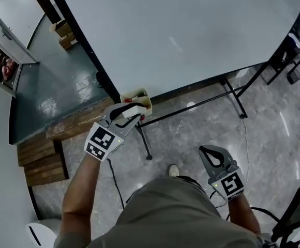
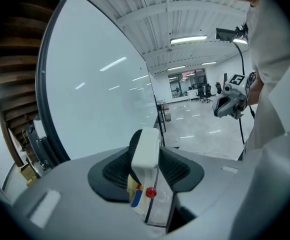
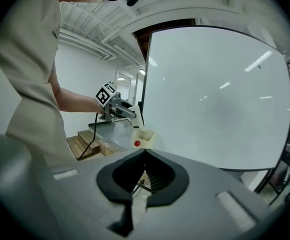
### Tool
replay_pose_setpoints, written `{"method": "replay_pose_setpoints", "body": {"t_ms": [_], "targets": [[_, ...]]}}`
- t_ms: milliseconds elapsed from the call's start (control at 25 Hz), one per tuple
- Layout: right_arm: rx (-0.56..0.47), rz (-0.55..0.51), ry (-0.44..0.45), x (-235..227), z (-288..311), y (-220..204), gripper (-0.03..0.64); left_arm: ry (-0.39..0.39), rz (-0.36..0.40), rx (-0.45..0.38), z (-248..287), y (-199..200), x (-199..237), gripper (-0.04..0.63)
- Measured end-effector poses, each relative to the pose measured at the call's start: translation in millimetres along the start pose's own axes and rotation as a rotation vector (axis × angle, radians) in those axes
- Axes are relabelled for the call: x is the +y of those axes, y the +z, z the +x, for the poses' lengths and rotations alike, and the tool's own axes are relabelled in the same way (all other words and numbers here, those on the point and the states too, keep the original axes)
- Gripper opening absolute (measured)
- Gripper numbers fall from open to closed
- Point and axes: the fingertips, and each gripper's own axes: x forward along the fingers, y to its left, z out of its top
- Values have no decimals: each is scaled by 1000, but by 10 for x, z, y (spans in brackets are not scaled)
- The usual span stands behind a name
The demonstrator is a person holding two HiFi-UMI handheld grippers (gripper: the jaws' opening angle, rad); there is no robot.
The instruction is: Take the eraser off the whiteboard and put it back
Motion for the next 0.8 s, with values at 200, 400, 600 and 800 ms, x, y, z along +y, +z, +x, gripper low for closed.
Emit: {"method": "replay_pose_setpoints", "body": {"t_ms": [200, 400, 600, 800], "targets": [[29, 19, -26, -362, -89, -105, 3, -9, 6, 72, 438, -211, 115, 176], [44, 32, -20, -539, -64, -230, 3, -5, 20, 133, 682, -482, 183, 176], [47, 26, 4, -694, 23, -285, 3, -1, 23, 176, 810, -641, 185, 176], [45, 23, 32, -811, 101, -293, 3, -8, 50, 229, 916, -759, 140, 176]]}}
